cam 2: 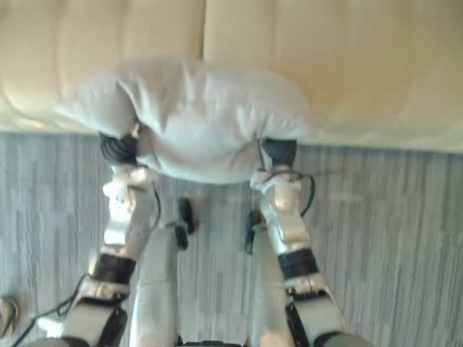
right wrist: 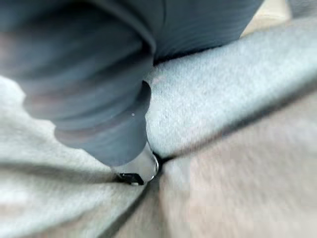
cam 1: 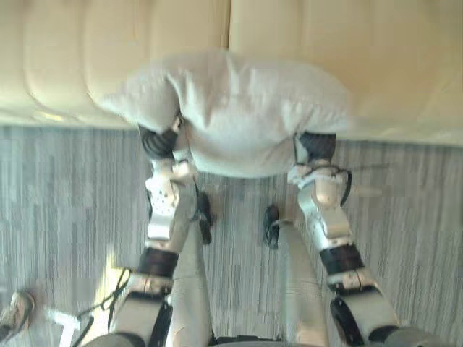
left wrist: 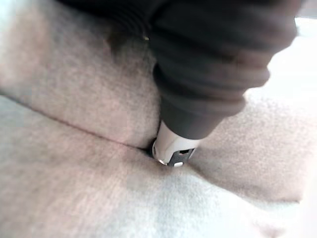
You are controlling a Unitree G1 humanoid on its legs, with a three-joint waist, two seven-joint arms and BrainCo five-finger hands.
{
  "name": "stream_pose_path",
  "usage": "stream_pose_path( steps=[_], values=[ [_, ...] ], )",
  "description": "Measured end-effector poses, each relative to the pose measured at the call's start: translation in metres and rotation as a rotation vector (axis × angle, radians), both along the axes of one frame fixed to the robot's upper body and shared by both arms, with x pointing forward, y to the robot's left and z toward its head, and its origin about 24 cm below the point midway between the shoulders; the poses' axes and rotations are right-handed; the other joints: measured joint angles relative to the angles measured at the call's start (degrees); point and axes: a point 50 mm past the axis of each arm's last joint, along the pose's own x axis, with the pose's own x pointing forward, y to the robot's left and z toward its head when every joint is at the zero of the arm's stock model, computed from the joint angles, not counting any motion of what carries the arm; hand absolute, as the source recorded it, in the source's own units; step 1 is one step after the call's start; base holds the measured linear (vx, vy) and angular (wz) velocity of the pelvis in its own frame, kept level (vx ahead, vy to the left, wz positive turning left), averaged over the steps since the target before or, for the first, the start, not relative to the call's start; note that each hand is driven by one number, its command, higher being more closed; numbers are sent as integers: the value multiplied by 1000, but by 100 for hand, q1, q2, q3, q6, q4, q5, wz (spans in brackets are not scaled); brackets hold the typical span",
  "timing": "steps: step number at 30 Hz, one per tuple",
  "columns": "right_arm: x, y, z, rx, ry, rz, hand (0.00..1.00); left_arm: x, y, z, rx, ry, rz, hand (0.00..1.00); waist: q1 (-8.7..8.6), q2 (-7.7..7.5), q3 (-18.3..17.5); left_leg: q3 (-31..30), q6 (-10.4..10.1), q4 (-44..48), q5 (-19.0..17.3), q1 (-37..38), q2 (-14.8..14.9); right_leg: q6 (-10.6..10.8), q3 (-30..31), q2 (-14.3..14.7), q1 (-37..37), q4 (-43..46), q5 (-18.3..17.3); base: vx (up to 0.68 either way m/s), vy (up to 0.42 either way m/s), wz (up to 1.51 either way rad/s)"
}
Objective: Pick up cushions and gather them together orderly.
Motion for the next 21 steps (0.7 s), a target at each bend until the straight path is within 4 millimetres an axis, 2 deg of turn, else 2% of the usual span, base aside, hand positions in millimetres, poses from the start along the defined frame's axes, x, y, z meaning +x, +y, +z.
stream_pose_path(
  steps=[1,3,5,6,8,10,13,17,21],
  values=[
    [-13,-2,-12,3,26,-6,100,-13,-1,-13,0,33,-13,100,-6,-66,-242,62,-9,-210,6,354,-11,-44,-31,-18,359,-240,48,325,-3,2],
    [-25,-2,-16,-14,24,-12,100,-26,-1,-21,-1,44,-28,100,-4,-126,-392,130,-17,-461,14,766,-29,-33,-52,-21,776,-535,77,272,5,-2],
    [-47,0,-23,-22,30,7,100,-45,2,-36,-6,81,-37,100,-8,-176,-633,250,-44,-1025,33,1609,-83,11,-73,-25,1620,-1141,140,327,18,-4],
    [-49,1,-24,-26,31,12,100,-48,3,-37,-6,86,-37,100,-7,-185,-677,271,-46,-1102,35,1723,-90,18,-72,-27,1723,-1218,150,235,20,-10],
    [-66,4,-28,-49,33,36,100,-64,7,-48,-13,116,-45,100,-6,-197,-1007,378,-79,-1588,70,2335,-159,47,-70,-56,2302,-1695,199,216,25,-7],
    [-73,4,-31,-49,40,47,100,-73,6,-55,-22,137,-65,100,-2,-210,-1241,443,-91,-1918,111,2690,-207,81,-64,-70,2622,-2002,251,171,23,-5],
    [-77,3,-37,-52,60,50,100,-84,2,-69,-27,189,-101,100,-11,-221,-1520,524,-99,-2482,247,3228,-283,120,-51,-79,3111,-2486,378,145,18,-7],
    [-78,1,-38,-85,63,62,100,-91,0,-79,-59,240,-123,100,-55,-265,-1743,565,-104,-2946,408,3527,-370,112,-43,-94,3314,-2777,449,79,8,-3],
    [-79,-1,-42,-133,76,62,100,-95,0,-92,-29,305,-152,100,-79,-283,-1784,550,-98,-2814,414,3699,-370,113,-36,-93,3614,-2897,458,53,-12,1]
  ],
)
